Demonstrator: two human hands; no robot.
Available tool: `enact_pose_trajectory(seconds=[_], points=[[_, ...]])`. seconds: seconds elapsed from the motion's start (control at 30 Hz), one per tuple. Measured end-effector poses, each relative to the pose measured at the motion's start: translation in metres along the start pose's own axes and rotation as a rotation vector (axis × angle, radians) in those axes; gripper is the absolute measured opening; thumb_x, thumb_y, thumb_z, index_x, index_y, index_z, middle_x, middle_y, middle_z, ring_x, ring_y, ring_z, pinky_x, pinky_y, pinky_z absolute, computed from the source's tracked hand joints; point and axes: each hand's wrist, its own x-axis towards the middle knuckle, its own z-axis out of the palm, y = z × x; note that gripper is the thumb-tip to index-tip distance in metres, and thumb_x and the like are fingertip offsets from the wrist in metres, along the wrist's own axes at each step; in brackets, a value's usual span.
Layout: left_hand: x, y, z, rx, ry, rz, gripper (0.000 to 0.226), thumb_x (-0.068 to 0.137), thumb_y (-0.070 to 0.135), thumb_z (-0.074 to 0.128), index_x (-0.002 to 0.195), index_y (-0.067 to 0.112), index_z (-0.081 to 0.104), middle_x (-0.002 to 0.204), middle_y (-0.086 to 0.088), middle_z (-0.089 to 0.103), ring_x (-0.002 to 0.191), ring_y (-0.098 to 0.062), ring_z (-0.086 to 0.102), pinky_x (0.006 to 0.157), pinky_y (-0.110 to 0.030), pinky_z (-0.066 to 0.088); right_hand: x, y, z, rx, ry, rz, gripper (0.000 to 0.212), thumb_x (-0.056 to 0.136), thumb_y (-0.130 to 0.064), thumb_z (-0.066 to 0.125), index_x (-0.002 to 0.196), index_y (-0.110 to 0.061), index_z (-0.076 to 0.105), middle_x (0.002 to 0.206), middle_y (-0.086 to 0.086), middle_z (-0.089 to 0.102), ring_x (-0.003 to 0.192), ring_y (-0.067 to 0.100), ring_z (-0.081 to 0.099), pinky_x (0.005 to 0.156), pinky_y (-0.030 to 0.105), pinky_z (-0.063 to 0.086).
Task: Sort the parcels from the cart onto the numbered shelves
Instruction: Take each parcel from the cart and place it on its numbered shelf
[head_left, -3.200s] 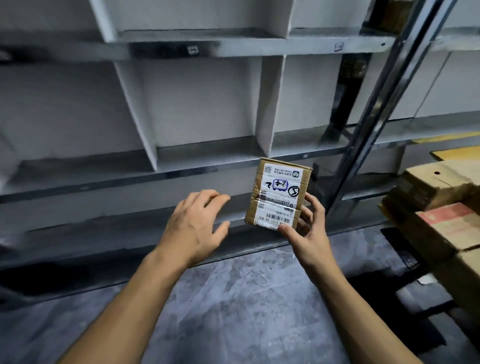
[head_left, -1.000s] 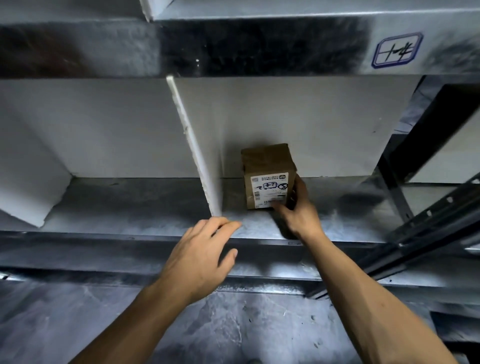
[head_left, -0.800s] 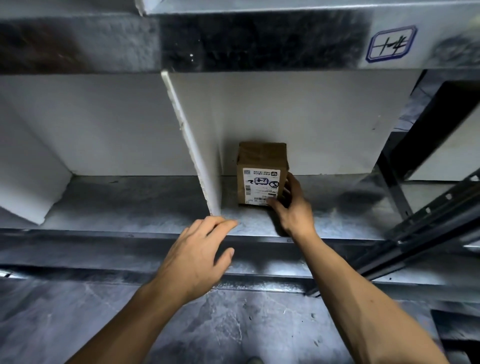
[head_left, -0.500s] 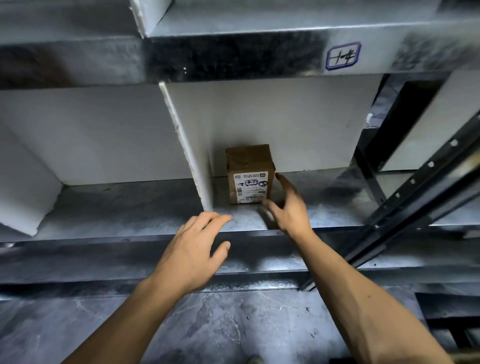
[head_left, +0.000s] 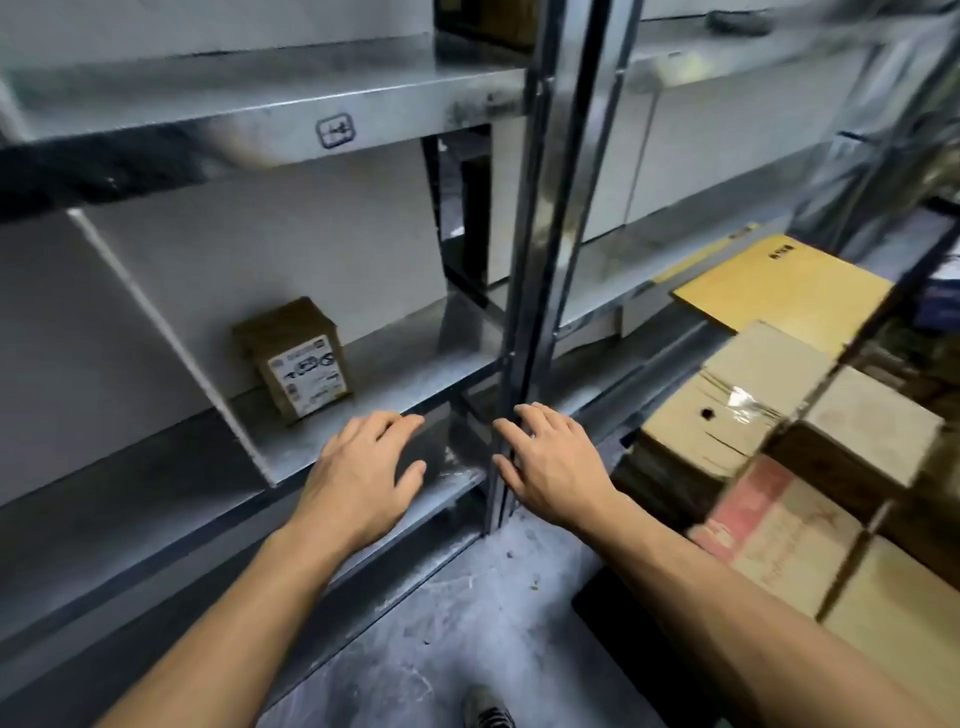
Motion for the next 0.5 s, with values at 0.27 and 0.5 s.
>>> enact_pose_trajectory(seconds=[0.27,0.5], points=[[0.027,0.082,0.019,-0.097,-0.043,0.296,0.051,0.09,0.038,0.059,0.138,0.025,0.048,0.132,0.002,0.05,0.118,-0.024,0.047,0.102,-0.039,0.037,-0.098,0.052,-0.032,-0.083,0.048,0.404,0.044,0.097,-0.05,0.043,0.132,-0.024,0.051,0.128,0.006,0.054,0.117,0.031,0.053,0.091,0.041,0.048],[0.06,0.151,0.042,-0.151,-0.09,0.433,0.05,0.093,0.043,0.049,0.14,0.028,0.042,0.134,0.007,0.044,0.119,-0.02,0.044,0.103,-0.036,0.036,-0.127,0.103,-0.038,0.067,0.09,0.694,0.045,0.099,-0.048,0.047,0.137,-0.026,0.048,0.135,0.009,0.053,0.12,0.034,0.053,0.096,0.045,0.049]])
